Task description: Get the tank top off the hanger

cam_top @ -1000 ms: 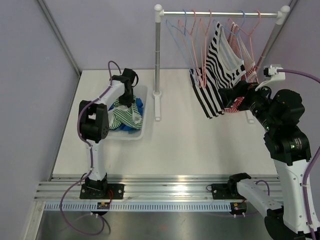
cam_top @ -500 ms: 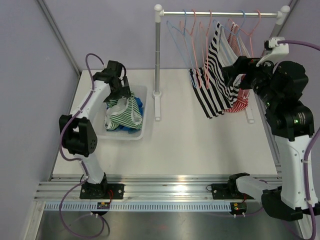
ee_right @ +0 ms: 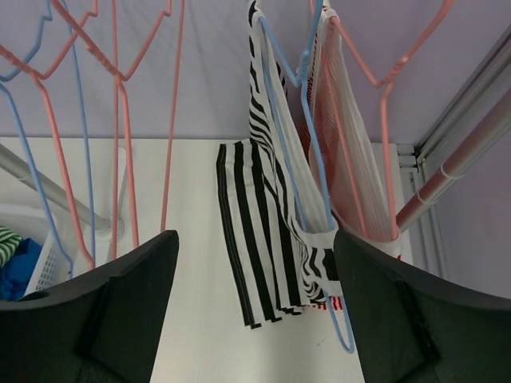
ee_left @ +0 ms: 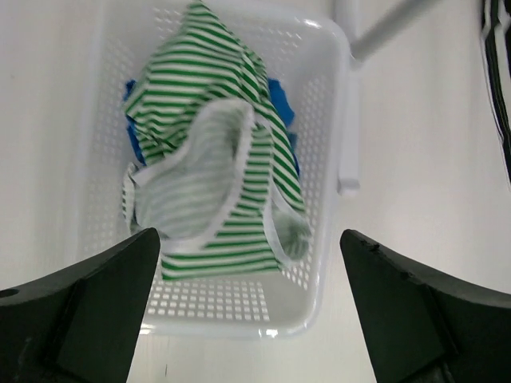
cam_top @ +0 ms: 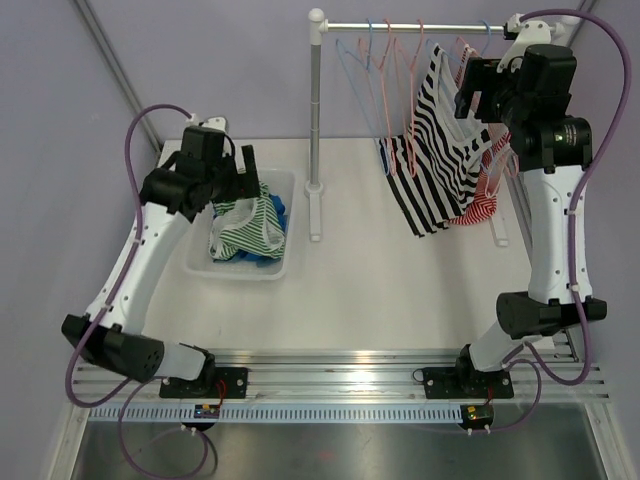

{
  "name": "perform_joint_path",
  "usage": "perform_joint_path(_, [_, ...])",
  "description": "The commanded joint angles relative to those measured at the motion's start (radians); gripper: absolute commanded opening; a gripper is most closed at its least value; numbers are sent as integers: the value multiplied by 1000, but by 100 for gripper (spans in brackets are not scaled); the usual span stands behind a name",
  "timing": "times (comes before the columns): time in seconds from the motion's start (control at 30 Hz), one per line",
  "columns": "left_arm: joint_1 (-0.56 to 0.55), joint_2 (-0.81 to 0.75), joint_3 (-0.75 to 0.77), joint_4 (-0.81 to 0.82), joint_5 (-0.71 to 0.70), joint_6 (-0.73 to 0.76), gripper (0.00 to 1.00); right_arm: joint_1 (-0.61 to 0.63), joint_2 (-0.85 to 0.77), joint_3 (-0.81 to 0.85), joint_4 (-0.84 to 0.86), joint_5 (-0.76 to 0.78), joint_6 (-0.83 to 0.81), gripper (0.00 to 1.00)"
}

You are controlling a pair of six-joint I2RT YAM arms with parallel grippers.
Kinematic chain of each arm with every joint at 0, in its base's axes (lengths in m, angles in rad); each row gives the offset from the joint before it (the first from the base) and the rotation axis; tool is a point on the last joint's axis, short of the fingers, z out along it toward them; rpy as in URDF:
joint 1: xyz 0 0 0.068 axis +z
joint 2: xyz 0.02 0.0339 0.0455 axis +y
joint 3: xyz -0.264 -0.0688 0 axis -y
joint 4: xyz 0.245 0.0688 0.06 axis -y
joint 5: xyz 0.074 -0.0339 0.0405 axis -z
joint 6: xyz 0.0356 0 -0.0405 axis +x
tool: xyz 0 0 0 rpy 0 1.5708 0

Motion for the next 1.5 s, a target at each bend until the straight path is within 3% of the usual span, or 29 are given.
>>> perform_joint_path(0.0, [-136,-124,-75,-13,-36,49,99,-28,69,134,-65,-58,-85,84])
perform_joint_path(0.13, [-236,-239,-199,-3,-54,40,99,-57,135,165,-70,-48,-121,77])
perform_joint_path(0.23, [-243,-310,-259,30,-21,43,99,-82,170,161,-52,-80,-131,75])
perform_joint_path(0.3, [-244,-373,-295,36,-6,51,99,-86,198,156,-33,-127,-129,69])
perform_joint_path(0.6, [-246,-545,-459,163,74,138,99,-109,274,150,16,-150,-140,63])
perform_joint_path(0.7, [-246,-534,-491,185,74,141,99,-114,288,159,14,-182,-134,40])
perform_joint_path(0.83, [-244,-508,-503,175,72,146,99,-114,290,156,39,-193,-117,44])
perform_joint_path(0.9, [-244,-511,-513,178,75,147,99,-114,296,161,43,-190,-117,39])
perform_joint_path(0.93, [-244,-513,-519,182,75,147,99,-114,299,164,45,-189,-117,32])
perform_joint_path(0.97, [-244,-516,-526,185,74,149,99,-114,302,177,43,-190,-109,17])
perform_joint_path(1.1, [-240,-516,-527,191,66,152,99,-114,298,219,27,-225,-62,3])
perform_joint_path(1.47, [-216,-514,-528,198,81,146,99,-114,193,239,76,-282,10,0])
